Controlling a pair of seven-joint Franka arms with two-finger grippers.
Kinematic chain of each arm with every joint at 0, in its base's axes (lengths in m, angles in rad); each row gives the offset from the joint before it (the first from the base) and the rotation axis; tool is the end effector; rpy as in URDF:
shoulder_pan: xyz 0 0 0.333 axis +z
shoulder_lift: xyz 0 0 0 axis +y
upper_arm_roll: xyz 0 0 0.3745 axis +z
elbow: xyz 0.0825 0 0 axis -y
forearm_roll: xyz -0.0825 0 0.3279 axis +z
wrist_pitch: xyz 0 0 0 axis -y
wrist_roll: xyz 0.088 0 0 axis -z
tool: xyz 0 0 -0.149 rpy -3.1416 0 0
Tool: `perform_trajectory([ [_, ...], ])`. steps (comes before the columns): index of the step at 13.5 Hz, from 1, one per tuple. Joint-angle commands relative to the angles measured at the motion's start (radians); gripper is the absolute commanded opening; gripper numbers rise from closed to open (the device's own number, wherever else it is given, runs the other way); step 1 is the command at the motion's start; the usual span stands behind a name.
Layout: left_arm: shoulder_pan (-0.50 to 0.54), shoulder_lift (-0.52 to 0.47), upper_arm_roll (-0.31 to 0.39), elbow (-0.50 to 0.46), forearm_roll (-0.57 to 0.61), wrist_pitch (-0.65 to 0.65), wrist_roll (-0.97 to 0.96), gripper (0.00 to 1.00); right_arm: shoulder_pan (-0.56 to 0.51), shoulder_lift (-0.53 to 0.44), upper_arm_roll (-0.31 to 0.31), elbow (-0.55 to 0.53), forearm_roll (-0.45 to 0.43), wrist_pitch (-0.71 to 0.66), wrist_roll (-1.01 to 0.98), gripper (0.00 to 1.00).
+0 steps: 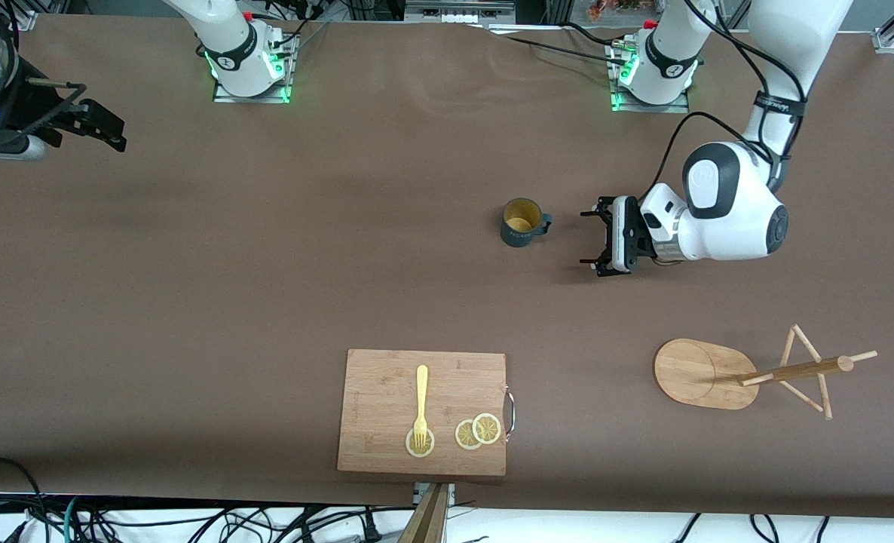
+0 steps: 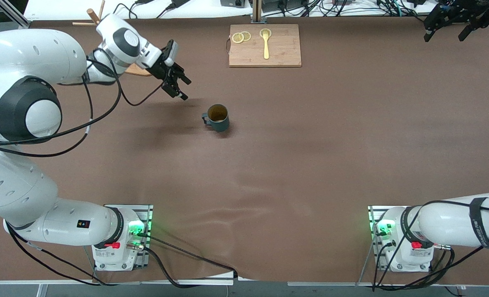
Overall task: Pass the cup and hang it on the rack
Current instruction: 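Lower the left gripper beside the mug and align with its handle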
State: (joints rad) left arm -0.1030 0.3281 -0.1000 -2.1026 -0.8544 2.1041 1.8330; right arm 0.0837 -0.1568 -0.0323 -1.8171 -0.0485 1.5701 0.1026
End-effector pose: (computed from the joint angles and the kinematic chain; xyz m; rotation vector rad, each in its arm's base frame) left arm 0.5097 -0.1669 0.3185 1.8094 -1.6151 0.3618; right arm 0.4311 0.0137 0.6124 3.0875 -0.0748 -0.1339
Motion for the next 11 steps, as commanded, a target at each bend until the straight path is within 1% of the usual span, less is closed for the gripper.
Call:
perform_trajectory([
  [1,0.000,-0.043,-0.004,-0.129,-0.193,0.062,0.275,1.00,-0.093,0.033,0.080,0.056,0.024,-0.021,-0.026,1.00],
  [3,0.005,-0.037,-0.004,-0.175,-0.288,0.065,0.415,1.00,-0.088,0.036,0.078,0.058,0.026,-0.018,-0.026,1.00],
  [6,-0.004,-0.012,-0.004,-0.237,-0.461,0.083,0.648,1.00,-0.088,0.054,0.077,0.081,0.032,-0.018,-0.026,1.00],
  [8,-0.007,0.003,-0.004,-0.276,-0.582,0.099,0.814,1.00,-0.088,0.091,0.075,0.120,0.032,-0.013,-0.027,1.00],
  [10,-0.011,0.050,-0.006,-0.287,-0.676,0.099,0.918,1.00,-0.090,0.141,0.075,0.172,0.032,-0.033,-0.027,1.00],
  [11,-0.011,0.084,-0.006,-0.287,-0.727,0.096,0.977,1.00,-0.088,0.143,0.075,0.182,0.029,-0.041,-0.024,1.00],
])
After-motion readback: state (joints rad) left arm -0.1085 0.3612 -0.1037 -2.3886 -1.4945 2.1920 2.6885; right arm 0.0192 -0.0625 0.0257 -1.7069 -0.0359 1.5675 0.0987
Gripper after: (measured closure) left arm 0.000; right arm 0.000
